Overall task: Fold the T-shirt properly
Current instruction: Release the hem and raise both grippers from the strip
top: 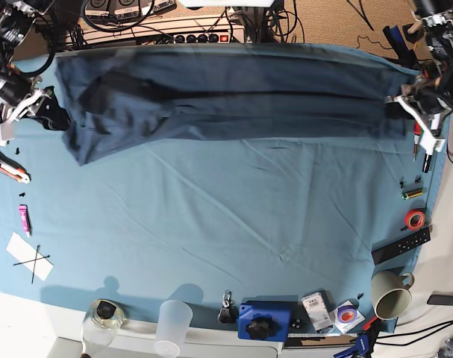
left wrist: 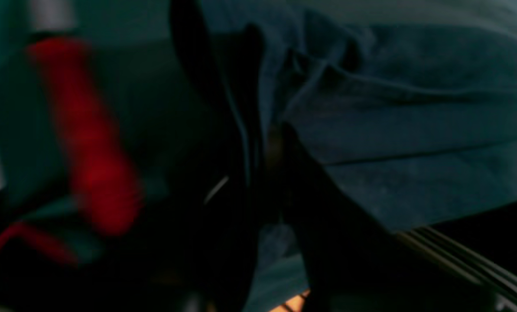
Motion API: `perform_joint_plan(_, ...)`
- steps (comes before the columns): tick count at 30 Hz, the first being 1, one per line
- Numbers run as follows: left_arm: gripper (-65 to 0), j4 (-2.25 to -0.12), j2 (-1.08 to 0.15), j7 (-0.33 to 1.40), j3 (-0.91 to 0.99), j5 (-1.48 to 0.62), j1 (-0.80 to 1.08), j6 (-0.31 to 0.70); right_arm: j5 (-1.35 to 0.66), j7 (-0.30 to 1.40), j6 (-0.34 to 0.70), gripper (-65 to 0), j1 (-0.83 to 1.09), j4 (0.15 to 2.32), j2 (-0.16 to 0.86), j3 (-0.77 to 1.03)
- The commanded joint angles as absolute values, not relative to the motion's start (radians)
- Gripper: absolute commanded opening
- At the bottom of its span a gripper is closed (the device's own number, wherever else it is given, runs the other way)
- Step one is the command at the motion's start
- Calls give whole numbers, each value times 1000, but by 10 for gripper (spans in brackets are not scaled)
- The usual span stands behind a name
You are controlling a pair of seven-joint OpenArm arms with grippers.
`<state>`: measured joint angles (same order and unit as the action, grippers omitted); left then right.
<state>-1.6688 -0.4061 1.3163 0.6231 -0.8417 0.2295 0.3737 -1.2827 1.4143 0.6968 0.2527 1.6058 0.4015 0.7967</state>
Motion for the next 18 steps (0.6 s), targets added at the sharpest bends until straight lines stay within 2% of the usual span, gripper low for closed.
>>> perform_joint_plan(1, -650, -1683, -440, 1308, 632, -859, 221, 374, -1309, 1396, 698, -463, 243, 1623, 426, 807)
perform_joint_plan(6, -650, -1683, -466, 1326, 632, -989, 221, 402, -1308, 1396, 698, -463, 229, 1623, 424, 806)
perform_joint_plan(11, -650, -1704, -466, 1389, 632, -1174, 233, 474, -1308, 1396, 698, -463, 230, 1623, 424, 806)
perform_joint_plan(14, -650, -1765, -464, 1396, 631, -1307, 260, 527, -1308, 1396, 698, -463, 230, 1623, 424, 806)
perform_joint_plan(18, -650, -1876, -431, 1396, 630, -1333, 300, 545, -1308, 1396, 698, -463, 229, 1623, 424, 806)
